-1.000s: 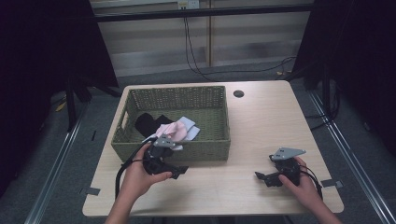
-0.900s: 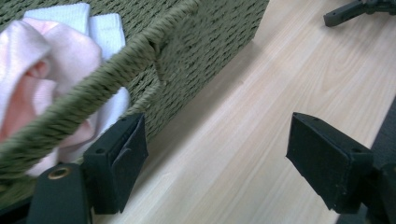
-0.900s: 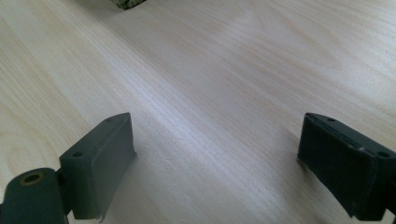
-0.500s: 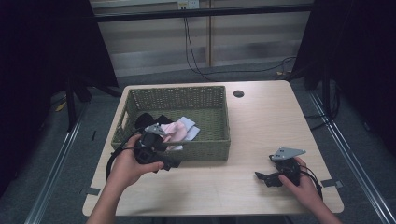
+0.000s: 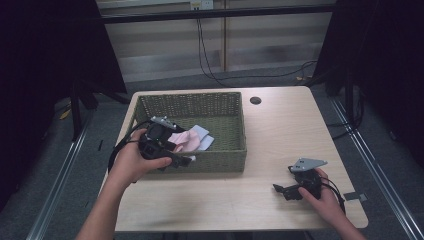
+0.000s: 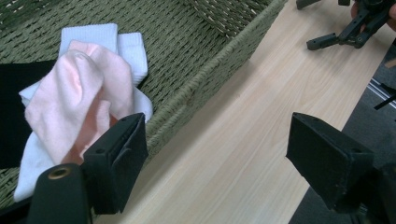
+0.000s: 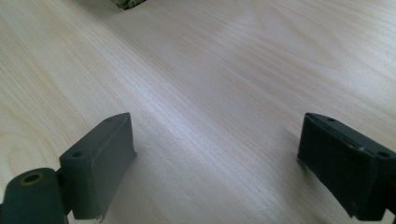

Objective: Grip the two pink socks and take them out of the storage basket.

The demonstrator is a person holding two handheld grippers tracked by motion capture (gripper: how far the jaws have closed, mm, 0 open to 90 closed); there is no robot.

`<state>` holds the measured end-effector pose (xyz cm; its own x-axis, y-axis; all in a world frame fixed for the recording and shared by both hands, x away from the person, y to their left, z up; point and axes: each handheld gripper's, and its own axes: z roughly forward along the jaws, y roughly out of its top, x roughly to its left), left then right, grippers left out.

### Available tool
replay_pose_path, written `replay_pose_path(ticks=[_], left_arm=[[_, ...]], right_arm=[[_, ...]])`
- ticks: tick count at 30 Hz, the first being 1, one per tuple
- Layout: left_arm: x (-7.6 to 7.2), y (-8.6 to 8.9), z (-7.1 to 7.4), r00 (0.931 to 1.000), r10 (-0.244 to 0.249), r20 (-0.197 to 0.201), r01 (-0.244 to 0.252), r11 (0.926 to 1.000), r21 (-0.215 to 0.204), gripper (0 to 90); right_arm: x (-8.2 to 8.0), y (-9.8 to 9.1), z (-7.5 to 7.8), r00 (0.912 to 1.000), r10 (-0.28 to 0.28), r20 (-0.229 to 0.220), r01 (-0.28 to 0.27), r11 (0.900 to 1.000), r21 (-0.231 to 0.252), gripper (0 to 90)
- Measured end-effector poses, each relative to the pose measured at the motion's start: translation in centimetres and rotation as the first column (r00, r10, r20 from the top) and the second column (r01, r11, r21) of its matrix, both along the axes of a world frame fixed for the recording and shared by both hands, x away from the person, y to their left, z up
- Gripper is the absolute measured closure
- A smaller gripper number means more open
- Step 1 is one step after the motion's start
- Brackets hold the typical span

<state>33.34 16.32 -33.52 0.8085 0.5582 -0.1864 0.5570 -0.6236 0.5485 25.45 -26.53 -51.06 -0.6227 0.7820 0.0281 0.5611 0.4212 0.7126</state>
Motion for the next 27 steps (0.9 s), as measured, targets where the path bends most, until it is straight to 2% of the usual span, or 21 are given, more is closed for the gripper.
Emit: replay_pose_path(ticks=[3,8,12,13,16,27], left_arm=[[0.6,0.0,0.3,0.9998,-0.002,-0.020,0.002,1.0000,0.000,20.0],[1.5,-0.1,0.6,0.9995,0.003,-0.031,-0.003,1.0000,0.007,20.3],[2.6,0.0,0.7,0.9982,0.035,-0.049,-0.034,0.9994,0.008,20.5],[2.9,0.1,0.7,0.9982,0.024,-0.055,-0.023,0.9996,0.016,20.5],[3.5,-0.1,0.6,0.9973,0.036,-0.064,-0.036,0.9993,0.009,20.5],[6.1,0.3,-0.3,0.9935,0.078,-0.083,-0.075,0.9965,0.036,21.8]], right_arm=[[0.0,0.0,0.0,1.0000,0.000,0.000,0.000,1.0000,0.000,10.0],[0.0,0.0,0.0,1.0000,0.000,0.000,0.000,1.0000,0.000,10.0],[0.0,0.0,0.0,1.0000,0.001,0.000,-0.001,1.0000,0.000,10.0],[0.0,0.0,0.0,1.0000,0.000,0.000,0.000,1.0000,0.000,10.0],[0.0,0.0,0.0,1.0000,0.001,0.000,-0.001,1.0000,0.000,10.0],[0.0,0.0,0.0,1.0000,-0.002,0.000,0.002,1.0000,0.003,10.0]])
